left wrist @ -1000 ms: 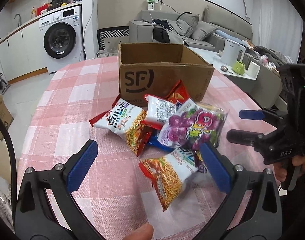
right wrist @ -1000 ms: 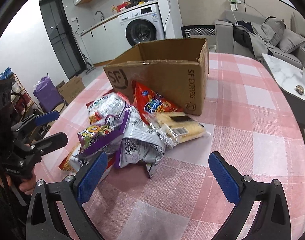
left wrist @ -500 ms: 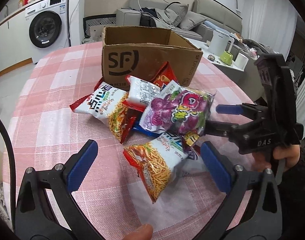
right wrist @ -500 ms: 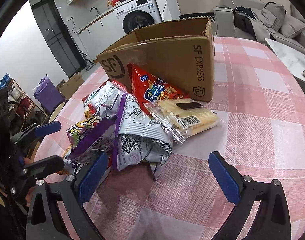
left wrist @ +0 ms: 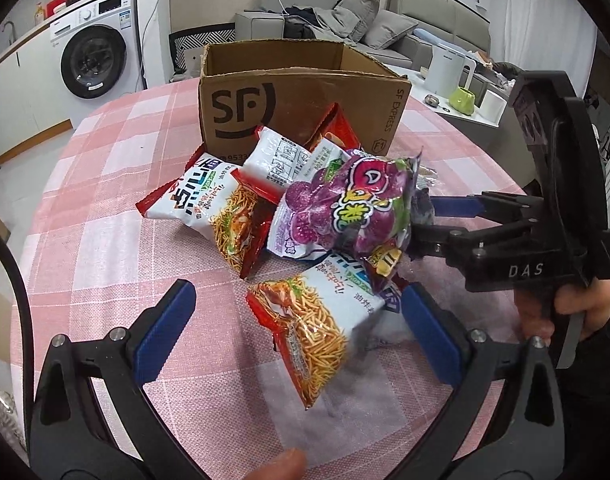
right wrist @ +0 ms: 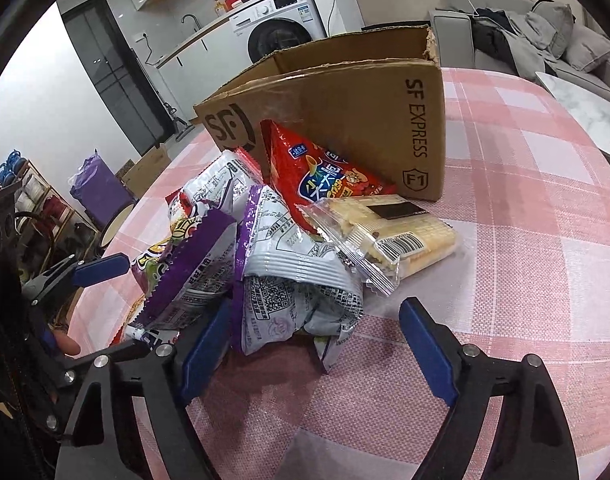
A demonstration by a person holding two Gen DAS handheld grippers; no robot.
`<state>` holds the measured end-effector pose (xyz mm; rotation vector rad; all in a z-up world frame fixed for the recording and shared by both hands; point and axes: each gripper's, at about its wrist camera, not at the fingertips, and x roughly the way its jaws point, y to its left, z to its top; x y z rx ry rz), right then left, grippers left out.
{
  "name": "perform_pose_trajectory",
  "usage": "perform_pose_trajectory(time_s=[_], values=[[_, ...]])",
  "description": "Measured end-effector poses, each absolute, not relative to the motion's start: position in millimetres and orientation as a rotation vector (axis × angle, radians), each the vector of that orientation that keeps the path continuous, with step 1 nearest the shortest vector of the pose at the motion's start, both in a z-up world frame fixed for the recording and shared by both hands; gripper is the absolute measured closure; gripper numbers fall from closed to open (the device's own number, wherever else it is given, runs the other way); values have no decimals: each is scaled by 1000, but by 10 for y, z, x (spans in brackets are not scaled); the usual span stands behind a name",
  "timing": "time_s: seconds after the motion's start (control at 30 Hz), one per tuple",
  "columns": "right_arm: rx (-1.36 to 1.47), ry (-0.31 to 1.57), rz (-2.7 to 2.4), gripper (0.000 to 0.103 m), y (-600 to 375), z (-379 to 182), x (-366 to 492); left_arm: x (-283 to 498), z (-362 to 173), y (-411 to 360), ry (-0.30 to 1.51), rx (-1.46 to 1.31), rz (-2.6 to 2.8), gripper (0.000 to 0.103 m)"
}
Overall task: Organize snacks
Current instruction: 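Grasp the orange noodle-snack bag with the left gripper while the right gripper grasps the silver bag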
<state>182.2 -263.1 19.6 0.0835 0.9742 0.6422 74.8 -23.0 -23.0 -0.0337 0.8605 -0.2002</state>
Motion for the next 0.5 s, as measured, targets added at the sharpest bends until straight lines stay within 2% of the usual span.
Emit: perform_pose_trajectory(time_s=[0.07, 0.27, 0.5], values=[[89, 967, 650, 22, -2600, 202, 1826, 757, -239, -231, 862, -37, -204, 1], [50, 952, 665, 48, -2512, 213, 1784, 780, -277, -232, 872, -48, -215, 1], [17, 920, 678, 52, -2533, 250, 1688, 791, -310, -228, 885, -58, -237, 1]])
